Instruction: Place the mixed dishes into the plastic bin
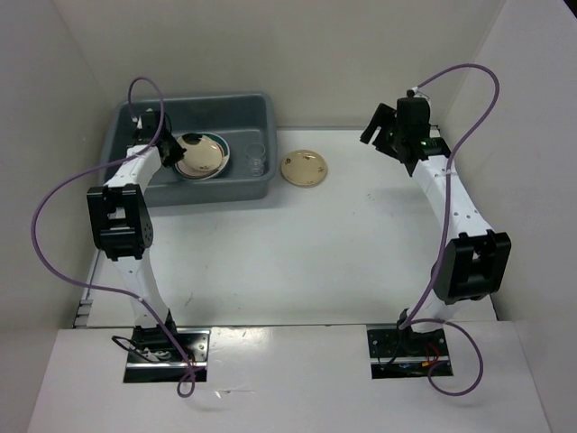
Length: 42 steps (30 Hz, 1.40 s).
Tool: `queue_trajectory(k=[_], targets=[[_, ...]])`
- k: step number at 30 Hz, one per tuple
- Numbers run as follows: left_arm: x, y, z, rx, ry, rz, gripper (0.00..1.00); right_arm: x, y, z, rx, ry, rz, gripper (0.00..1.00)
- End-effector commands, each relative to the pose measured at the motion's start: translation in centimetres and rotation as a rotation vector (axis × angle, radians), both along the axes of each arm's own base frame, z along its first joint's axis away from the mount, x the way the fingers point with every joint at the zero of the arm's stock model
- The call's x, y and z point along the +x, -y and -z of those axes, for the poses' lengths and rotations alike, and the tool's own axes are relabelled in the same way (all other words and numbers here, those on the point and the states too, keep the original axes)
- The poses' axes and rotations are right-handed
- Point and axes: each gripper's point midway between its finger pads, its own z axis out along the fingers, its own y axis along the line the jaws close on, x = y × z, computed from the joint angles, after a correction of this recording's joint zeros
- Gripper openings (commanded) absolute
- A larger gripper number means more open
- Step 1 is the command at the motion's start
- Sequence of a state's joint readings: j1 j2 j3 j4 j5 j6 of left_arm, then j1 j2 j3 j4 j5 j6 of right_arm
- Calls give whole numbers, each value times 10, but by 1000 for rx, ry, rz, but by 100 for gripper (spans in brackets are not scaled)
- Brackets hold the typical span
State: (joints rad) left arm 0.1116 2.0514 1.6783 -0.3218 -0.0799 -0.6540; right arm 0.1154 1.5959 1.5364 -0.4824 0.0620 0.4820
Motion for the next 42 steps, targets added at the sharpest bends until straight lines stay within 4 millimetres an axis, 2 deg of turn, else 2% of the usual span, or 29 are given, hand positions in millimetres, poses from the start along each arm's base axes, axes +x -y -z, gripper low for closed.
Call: queue_trajectory(k=[1, 2, 3, 4, 5, 7, 11, 12, 13, 14, 15, 16, 17, 18, 19, 20, 21, 22, 23, 24, 25, 26, 30, 32, 33, 35, 36, 39, 42], targets=[[17, -10, -20, 50, 64, -10, 7, 16, -12, -7, 15, 48, -50, 83], [17, -12, -15, 56, 54, -17, 10, 19, -14, -7, 20, 49, -59, 83], [19, -12, -16, 57, 63, -18, 19, 22, -16, -5, 13, 44, -76, 83], [21, -12, -21, 58, 73, -18, 26, 28, -20, 8, 22, 16, -94, 83], [21, -12, -21, 58, 73, -18, 29, 34, -22, 7, 19, 21, -107, 83], [24, -13, -22, 66, 76, -11, 39, 42, -25, 17, 13, 5, -120, 79], [29, -12, -32, 71, 105, 3, 66, 73, -25, 31, -18, -5, -123, 68], [31, -12, -42, 73, 124, 3, 76, 79, -25, 32, -32, 0, -131, 66], [31, -10, -42, 65, 125, 12, 79, 85, -31, 33, -44, 5, -140, 60], [32, -11, -53, 75, 147, 17, 83, 93, -37, 20, -52, 35, -154, 59], [31, -9, -67, 72, 172, 24, 86, 102, -35, 38, -71, 2, -151, 57], [30, -6, -76, 66, 189, 34, 89, 107, -41, 41, -87, -1, -170, 56], [26, -4, -98, 66, 229, 41, 89, 117, -42, 27, -94, 33, -174, 52], [24, -2, -109, 61, 250, 51, 89, 123, -49, 51, -106, -12, -193, 50], [22, 1, -122, 55, 266, 62, 91, 129, -49, 55, -114, -16, -198, 49], [18, 7, -145, 41, 307, 90, 91, 137, -56, 43, -126, 18, -214, 45], [14, 12, -150, 34, 311, 117, 91, 139, -63, 49, -135, 5, -232, 43], [13, 18, -162, 21, 334, 143, 91, 146, -67, 73, -139, -32, -249, 41], [9, 29, -168, -22, 343, 187, 91, 154, -77, 60, -147, 6, -280, 40], [4, 36, -181, -43, 369, 210, 92, 158, -77, 65, -147, -3, -281, 36], [1, 43, -188, -71, 383, 235, 92, 159, -85, 94, -146, -61, -302, 35], [-5, 49, -200, -85, 406, 266, 92, 167, -90, 81, -133, -23, -316, 33], [-31, 90, -219, -239, 437, 439, 93, 181, -101, 104, -109, -39, -354, 24], [-42, 104, -238, -308, 485, 492, 93, 184, -108, 117, -90, -45, -384, 14], [-47, 109, -234, -342, 474, 508, 93, 185, -110, 122, -84, -47, -393, 12], [-56, 113, -246, -354, 496, 527, 93, 186, -117, 127, -64, -41, -422, 5], [-59, 114, -242, -359, 484, 524, 93, 186, -121, 140, -49, -58, -445, 4], [-64, 111, -242, -350, 479, 504, 94, 184, -132, 158, -34, -76, -476, 4], [-69, 112, -252, -350, 499, 504, 94, 185, -137, 170, -2, -87, -487, 4]])
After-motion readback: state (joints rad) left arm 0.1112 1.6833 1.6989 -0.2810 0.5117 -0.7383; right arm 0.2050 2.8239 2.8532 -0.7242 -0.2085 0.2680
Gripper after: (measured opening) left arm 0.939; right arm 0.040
